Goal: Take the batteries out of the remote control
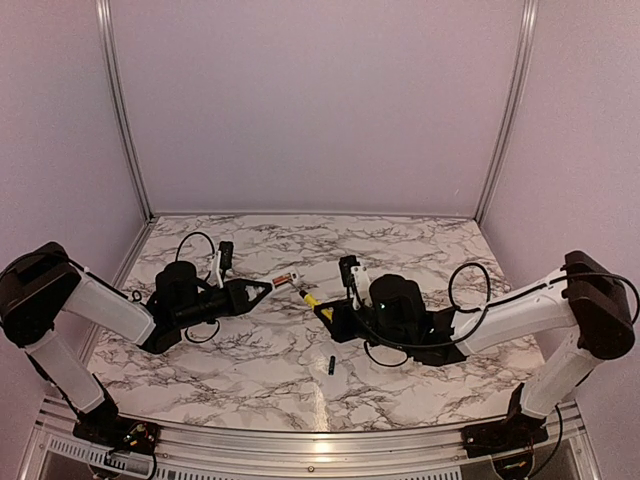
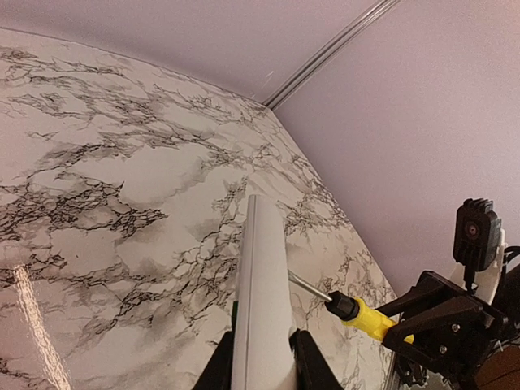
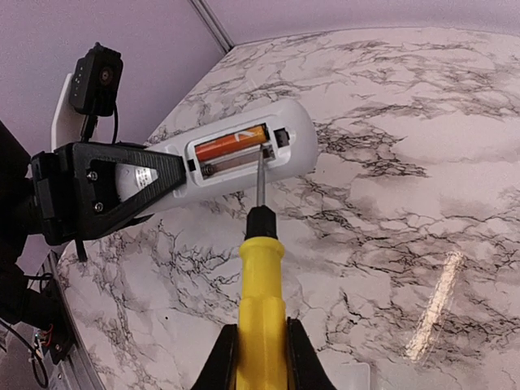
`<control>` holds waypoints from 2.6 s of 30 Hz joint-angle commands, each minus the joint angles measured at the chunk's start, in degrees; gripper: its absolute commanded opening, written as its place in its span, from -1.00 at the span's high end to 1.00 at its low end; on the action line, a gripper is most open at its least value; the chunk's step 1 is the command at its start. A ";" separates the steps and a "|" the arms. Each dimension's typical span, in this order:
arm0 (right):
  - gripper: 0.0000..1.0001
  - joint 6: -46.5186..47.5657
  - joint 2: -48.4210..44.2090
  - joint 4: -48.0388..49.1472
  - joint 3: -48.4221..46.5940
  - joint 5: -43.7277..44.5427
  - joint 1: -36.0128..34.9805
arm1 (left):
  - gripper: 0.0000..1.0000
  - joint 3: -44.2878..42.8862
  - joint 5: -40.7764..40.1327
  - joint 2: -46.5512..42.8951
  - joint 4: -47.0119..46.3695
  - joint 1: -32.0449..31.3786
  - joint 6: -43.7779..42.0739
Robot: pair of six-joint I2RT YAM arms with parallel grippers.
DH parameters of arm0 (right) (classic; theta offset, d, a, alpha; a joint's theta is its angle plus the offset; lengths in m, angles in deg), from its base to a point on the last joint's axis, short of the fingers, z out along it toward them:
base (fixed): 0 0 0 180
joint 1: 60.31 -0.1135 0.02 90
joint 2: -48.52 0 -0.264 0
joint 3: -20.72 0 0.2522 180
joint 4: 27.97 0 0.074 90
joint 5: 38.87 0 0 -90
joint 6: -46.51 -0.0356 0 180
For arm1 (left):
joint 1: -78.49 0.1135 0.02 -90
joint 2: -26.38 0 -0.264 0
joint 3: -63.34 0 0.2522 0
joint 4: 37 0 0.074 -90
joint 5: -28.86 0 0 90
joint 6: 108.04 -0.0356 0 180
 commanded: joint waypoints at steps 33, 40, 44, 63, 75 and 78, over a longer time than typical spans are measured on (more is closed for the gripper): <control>1.00 19.29 12.46 -16.24 -19.05 23.71 -7.94 | 1.00 -5.56 6.31 3.60 2.69 -1.14 -2.02; 1.00 2.49 2.41 9.10 -0.34 -3.28 1.37 | 1.00 -4.83 10.49 3.68 -1.96 -1.14 -1.37; 1.00 -4.83 3.15 23.22 5.94 -15.76 5.80 | 1.00 -4.71 12.33 3.56 -3.15 -1.14 -1.27; 1.00 -23.44 19.11 59.09 8.42 -32.56 11.97 | 1.00 -5.28 14.42 4.94 -4.55 -1.14 1.52; 1.00 -15.24 18.70 47.77 3.71 -30.30 11.39 | 1.00 -5.74 14.43 5.02 -3.17 -1.14 2.62; 1.00 -11.49 17.33 43.13 3.20 -28.01 10.73 | 1.00 -5.91 14.71 5.28 -3.33 -1.14 3.03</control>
